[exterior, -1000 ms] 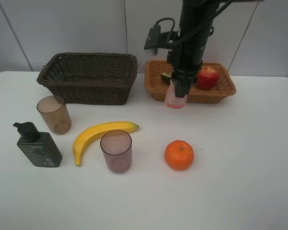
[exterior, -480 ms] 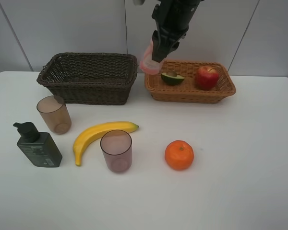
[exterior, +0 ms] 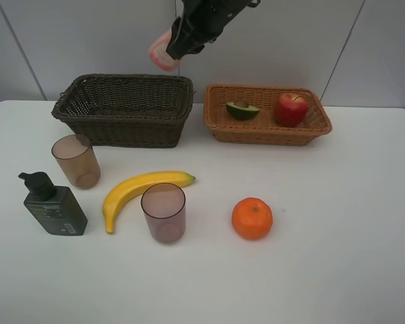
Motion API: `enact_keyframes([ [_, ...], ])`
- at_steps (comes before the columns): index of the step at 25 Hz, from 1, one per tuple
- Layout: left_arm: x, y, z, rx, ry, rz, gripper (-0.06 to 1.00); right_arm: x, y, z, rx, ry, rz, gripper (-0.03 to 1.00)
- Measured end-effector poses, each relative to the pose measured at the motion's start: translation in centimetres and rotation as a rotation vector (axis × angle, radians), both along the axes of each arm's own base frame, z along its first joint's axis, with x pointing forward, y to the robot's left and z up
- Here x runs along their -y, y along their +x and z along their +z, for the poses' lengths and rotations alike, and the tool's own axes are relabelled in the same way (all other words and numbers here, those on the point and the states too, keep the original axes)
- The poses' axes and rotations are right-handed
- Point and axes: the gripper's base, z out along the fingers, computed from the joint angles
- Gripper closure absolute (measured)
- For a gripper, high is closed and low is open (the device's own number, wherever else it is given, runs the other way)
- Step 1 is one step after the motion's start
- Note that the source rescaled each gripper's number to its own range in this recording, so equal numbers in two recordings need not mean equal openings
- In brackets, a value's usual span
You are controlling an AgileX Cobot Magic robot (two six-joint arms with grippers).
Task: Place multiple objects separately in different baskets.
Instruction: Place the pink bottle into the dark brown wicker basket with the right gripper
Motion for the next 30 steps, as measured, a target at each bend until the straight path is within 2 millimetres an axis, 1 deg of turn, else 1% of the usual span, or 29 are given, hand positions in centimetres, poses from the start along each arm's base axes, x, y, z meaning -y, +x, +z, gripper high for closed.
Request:
enact_keyframes([
  [6,0.0,0.0,0.0,0.000,0.000,0.000,-0.06,-1.0,2.0,-2.4,0.068,0.070,-0.050,0.97],
  [16,0.0,0.0,0.0,0.000,0.000,0.000,-0.06,-2.2,4.5,-7.5,0.111,0.133,-0.122,0.97],
  [23,0.0,0.0,0.0,0.000,0.000,0.000,-0.06,-2.5,5.4,-10.0,0.121,0.167,-0.165,0.97],
  [30,0.0,0.0,0.0,0.000,0.000,0.000,-0.06,-2.7,5.7,-12.3,0.091,0.146,-0.170,0.97],
])
